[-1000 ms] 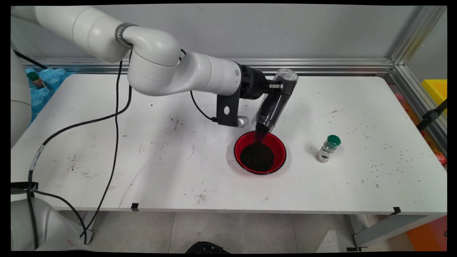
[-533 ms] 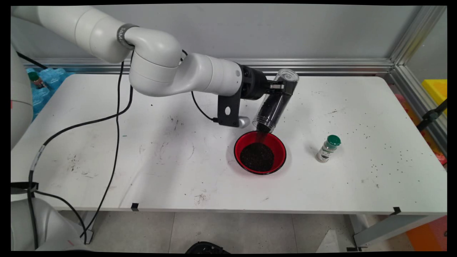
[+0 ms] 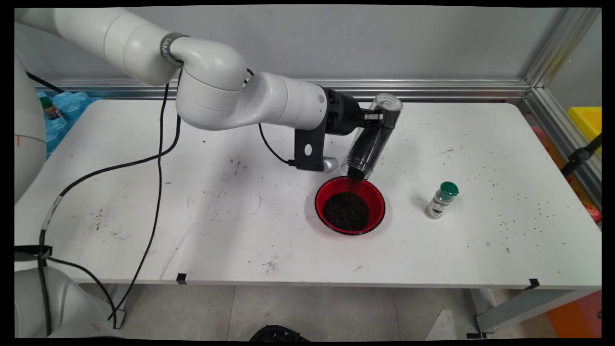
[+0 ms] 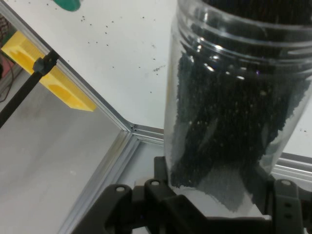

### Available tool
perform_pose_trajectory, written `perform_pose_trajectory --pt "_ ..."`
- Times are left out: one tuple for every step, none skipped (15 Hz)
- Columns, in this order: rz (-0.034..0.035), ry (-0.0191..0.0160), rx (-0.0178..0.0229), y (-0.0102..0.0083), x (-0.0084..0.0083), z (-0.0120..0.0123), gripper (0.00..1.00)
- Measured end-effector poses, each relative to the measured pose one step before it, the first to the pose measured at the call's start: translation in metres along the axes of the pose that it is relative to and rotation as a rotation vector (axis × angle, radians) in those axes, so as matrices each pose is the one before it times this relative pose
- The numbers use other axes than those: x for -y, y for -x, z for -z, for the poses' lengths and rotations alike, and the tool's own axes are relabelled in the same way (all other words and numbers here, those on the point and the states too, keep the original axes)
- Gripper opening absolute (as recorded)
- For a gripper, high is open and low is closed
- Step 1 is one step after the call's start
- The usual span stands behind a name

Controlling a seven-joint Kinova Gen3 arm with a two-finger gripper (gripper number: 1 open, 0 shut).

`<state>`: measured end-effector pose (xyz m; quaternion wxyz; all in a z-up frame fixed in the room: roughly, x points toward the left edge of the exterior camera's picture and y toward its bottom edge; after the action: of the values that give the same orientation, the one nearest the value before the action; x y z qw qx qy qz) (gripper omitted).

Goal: Pour the black seasoning powder in the red bowl

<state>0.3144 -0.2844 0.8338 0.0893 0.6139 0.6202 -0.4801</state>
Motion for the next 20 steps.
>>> perform_pose_trajectory --pt "0.00513 0.00043 -0.00095 0.00006 -0.00014 -0.00022 0.00" --pt "0.01020 0.00132 -0.00220 0.00014 -0.00035 -0.00044 0.00" --pt "0.00933 0.00117 -0.00245 0.00008 -0.00028 -0.00033 0.00" --pt "0.01294 0.00155 -0.00329 0.00019 -0.00037 -0.00021 0.00" --pt "0.01388 0.00238 -0.00343 0.00025 -0.00045 -0.00023 0.00" --pt "0.01273 0.00254 -0.00329 0.00020 -0.00045 -0.00014 0.00" --pt "0.01606 0.00350 -0.00363 0.00049 -0.00054 -0.00011 0.00" --pt "0.01361 0.00355 -0.00264 0.00056 -0.00045 -0.00013 0.00" --pt "0.00934 0.00240 -0.00167 0.00049 -0.00022 -0.00015 0.00" --pt "0.01649 0.00456 -0.00260 0.00094 -0.00046 -0.00020 0.00" --pt "0.01449 0.00402 -0.00233 0.00086 -0.00040 -0.00026 0.00" --pt "0.01737 0.00510 -0.00303 0.00118 -0.00037 -0.00037 0.00" --pt "0.01725 0.00456 -0.00355 0.00123 -0.00016 -0.00037 0.00" --pt "0.01746 0.00499 -0.00435 0.00122 -0.00016 -0.00036 0.00" --pt "0.01563 0.00498 -0.00462 0.00103 -0.00010 -0.00024 0.00" --pt "0.01851 0.00571 -0.00578 0.00116 -0.00006 -0.00008 0.00" --pt "0.01648 0.00554 -0.00572 0.00087 -0.00014 -0.00003 0.00" --pt "0.02030 0.00680 -0.00707 0.00117 -0.00008 0.00011 0.00" --pt "0.02186 0.00785 -0.00772 0.00123 -0.00005 0.00021 0.00" --pt "0.01595 0.00611 -0.00593 0.00085 -0.00004 0.00012 0.00"
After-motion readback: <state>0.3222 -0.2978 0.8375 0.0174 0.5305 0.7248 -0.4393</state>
